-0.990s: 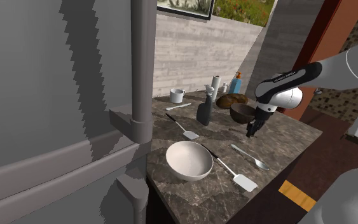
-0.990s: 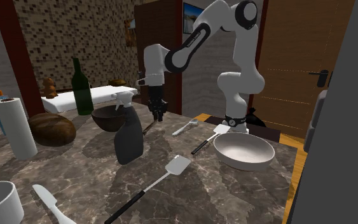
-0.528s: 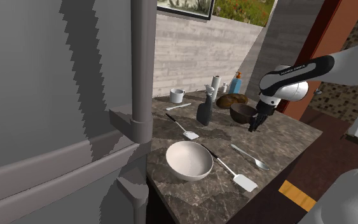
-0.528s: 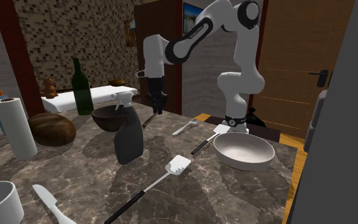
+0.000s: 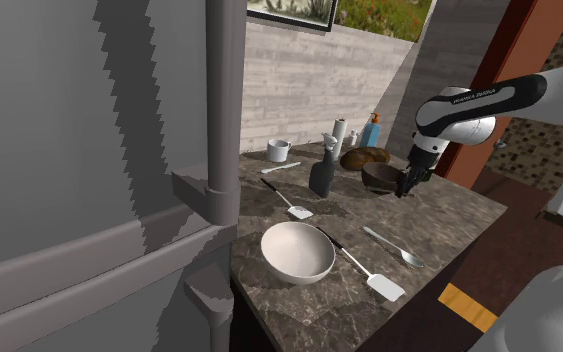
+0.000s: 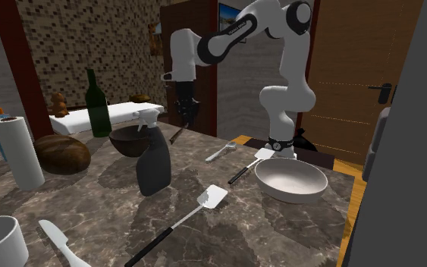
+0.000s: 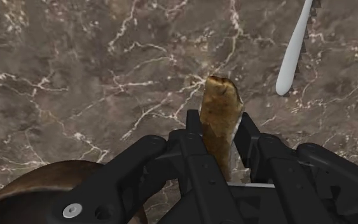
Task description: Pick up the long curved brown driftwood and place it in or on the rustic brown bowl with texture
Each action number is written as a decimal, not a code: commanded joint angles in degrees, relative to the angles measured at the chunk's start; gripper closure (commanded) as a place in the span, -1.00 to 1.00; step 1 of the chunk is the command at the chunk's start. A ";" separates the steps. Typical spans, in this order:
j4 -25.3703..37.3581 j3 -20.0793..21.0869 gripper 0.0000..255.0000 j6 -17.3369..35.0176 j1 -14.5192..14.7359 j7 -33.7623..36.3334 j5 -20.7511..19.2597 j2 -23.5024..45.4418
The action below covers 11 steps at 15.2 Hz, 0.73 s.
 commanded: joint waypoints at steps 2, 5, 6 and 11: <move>1.66 0.31 1.00 -2.44 -0.08 0.49 -0.40 -0.86; 3.26 0.67 1.00 -4.81 -0.14 1.01 -0.76 -1.73; 3.82 0.78 1.00 -5.60 -0.15 1.17 -0.86 -1.99; 8.09 0.21 1.00 -8.41 0.05 0.27 -0.10 -0.35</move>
